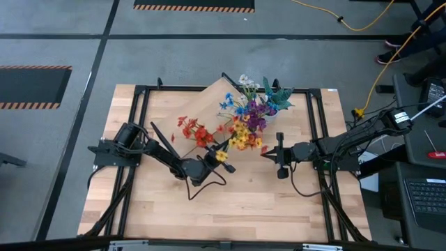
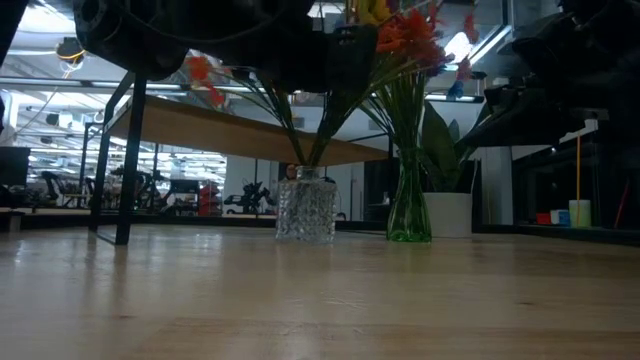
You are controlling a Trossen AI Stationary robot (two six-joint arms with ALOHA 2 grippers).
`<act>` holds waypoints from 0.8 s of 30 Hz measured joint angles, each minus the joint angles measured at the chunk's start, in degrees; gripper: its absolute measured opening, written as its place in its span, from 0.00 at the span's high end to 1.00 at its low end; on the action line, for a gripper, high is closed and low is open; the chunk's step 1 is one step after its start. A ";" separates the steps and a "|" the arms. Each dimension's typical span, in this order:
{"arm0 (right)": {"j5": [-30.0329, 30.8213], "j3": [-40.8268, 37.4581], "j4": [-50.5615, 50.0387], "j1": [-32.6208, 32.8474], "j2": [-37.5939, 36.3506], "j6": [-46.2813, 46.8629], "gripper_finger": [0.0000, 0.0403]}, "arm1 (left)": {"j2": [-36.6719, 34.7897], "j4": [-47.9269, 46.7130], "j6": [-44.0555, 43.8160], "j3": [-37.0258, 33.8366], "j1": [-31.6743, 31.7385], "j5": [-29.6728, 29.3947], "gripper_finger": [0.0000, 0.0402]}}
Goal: Pick and place flowers into a vace then onto a shelf
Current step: Put the yellow flowers into the transparent vase
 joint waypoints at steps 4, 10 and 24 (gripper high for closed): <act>0.00 0.00 0.00 -0.02 0.00 0.00 0.98 | 0.00 -2.49 -2.29 0.00 0.00 -1.31 0.98; 0.00 0.00 -0.04 0.00 0.00 -0.02 0.98 | -0.01 -5.04 -4.19 0.00 -0.23 -3.19 0.98; 0.00 0.00 -0.07 -0.02 0.00 -0.02 0.98 | -0.01 -15.24 -11.86 0.00 -0.45 -4.55 0.98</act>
